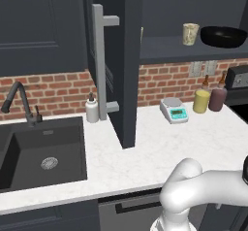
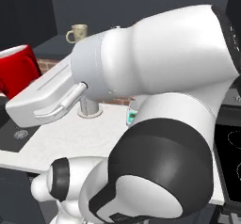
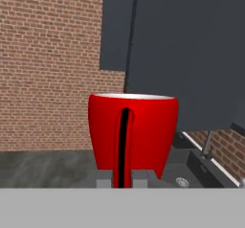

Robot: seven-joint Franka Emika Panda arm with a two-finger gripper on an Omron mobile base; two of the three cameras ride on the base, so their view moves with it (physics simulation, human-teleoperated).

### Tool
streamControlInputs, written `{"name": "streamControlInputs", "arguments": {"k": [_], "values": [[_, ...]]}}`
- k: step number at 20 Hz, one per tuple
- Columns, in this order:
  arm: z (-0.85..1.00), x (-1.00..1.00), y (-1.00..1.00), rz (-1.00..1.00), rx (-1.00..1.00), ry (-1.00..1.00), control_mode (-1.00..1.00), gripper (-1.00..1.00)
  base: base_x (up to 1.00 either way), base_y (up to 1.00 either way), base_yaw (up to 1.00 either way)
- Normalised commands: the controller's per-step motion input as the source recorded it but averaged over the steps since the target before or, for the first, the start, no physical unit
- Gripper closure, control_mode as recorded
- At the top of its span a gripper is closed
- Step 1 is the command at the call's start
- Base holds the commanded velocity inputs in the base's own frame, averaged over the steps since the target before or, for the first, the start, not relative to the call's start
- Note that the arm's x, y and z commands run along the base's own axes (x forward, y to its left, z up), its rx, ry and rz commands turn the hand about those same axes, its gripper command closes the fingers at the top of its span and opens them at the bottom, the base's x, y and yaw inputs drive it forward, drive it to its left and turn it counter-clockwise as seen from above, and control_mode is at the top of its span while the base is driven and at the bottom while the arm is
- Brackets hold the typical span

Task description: Gather all objects into one cabinet and sort the glasses and bowls to opposite sides.

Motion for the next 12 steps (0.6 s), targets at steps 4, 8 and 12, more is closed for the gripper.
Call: {"name": "streamControlInputs", "arguments": {"k": [4,8,12], "values": [[0.0,0.29,-0.02,-0.02,0.03,0.09,-1.0,1.0,0.0,0.0,0.0],[0.0,0.16,0.02,-0.12,0.09,0.01,-1.0,1.0,0.0,0.0,0.0],[-0.14,0.17,0.06,-0.2,0.06,0.0,-1.0,1.0,0.0,0.0,0.0]]}}
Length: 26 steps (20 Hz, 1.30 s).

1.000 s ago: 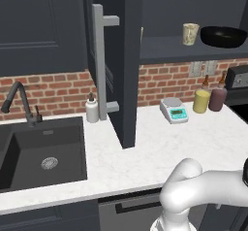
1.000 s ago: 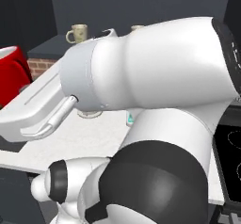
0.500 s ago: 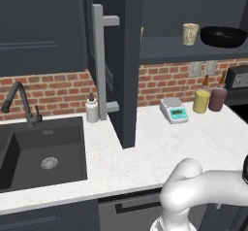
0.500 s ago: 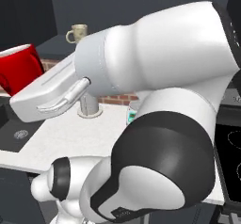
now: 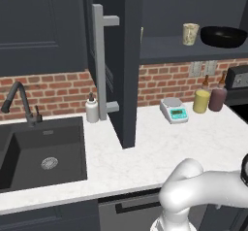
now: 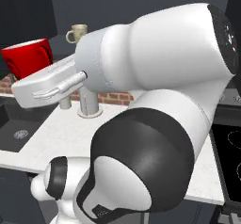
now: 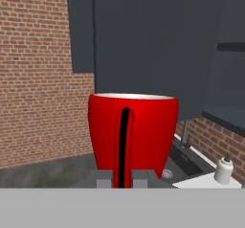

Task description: Gather all objects into one cabinet and sort the glasses and bowls to opposite sides.

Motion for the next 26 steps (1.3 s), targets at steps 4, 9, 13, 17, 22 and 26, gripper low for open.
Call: {"name": "streamControlInputs", "arguments": {"k": [4,9,13,17,22,26], "values": [[-0.21,0.17,0.35,-0.23,0.07,0.0,-1.0,1.0,0.0,0.0,0.0],[-0.12,0.54,0.57,-0.22,0.11,0.0,-1.0,1.0,0.0,0.0,0.0],[0.0,0.51,0.32,-0.21,0.21,0.0,-1.0,1.0,0.0,0.0,0.0],[-0.02,0.74,0.21,-0.2,0.25,0.0,-1.0,1.0,0.0,0.0,0.0],[-0.38,0.66,0.17,-0.18,0.33,-0.03,-1.0,1.0,0.0,0.0,0.0],[-0.61,0.49,0.24,-0.12,0.32,-0.11,-1.0,1.0,0.0,0.0,0.0]]}}
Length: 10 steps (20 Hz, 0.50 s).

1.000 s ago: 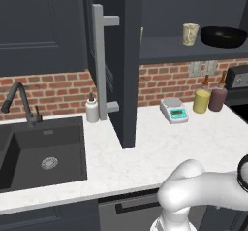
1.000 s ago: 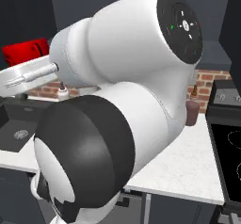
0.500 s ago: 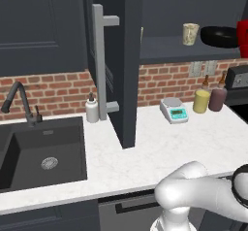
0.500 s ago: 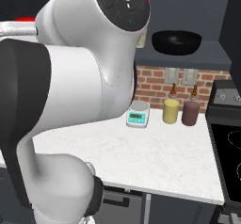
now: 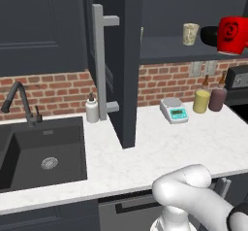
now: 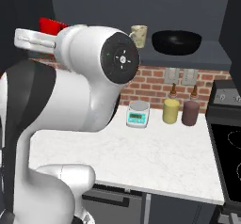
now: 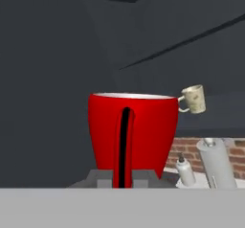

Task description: Gather all objects into one cabinet and sort the glasses and bowls to opposite sides.

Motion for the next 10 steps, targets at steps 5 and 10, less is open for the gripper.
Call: {"name": "streamControlInputs", "arguments": {"k": [5,10], "values": [[-0.53,0.43,0.21,-0.08,0.26,-0.14,-1.0,1.0,0.0,0.0,0.0],[0.02,0.18,0.0,-0.01,0.04,0.0,-1.0,1.0,0.0,0.0,0.0]]}}
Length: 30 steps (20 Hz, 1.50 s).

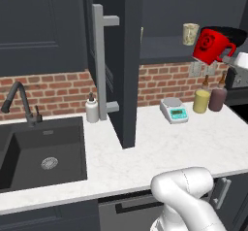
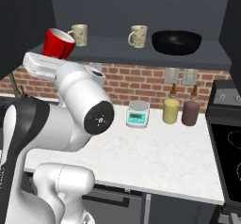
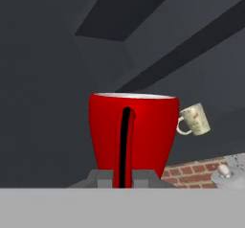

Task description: Gather all objects into one cabinet and sort the glasses and bowls to opposite sides.

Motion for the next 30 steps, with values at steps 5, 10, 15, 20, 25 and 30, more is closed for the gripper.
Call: {"name": "streamControlInputs", "arguments": {"k": [5,10,15,20,25,30], "values": [[0.31,0.0,-0.05,0.0,0.02,-0.02,-1.0,1.0,0.0,0.0,0.0],[0.72,0.0,-0.45,0.0,-0.15,-0.01,-1.0,1.0,0.0,0.0,0.0],[0.35,0.0,-0.39,0.01,-0.11,-0.01,-1.0,1.0,0.0,0.0,0.0],[-0.01,0.0,0.0,0.0,-0.08,0.0,-1.0,1.0,0.0,0.0,0.0],[-0.01,0.0,0.0,-0.04,-0.32,0.0,-1.0,1.0,0.0,0.0,0.0],[0.0,0.0,-0.01,-0.01,-0.11,0.0,-1.0,1.0,0.0,0.0,0.0]]}}
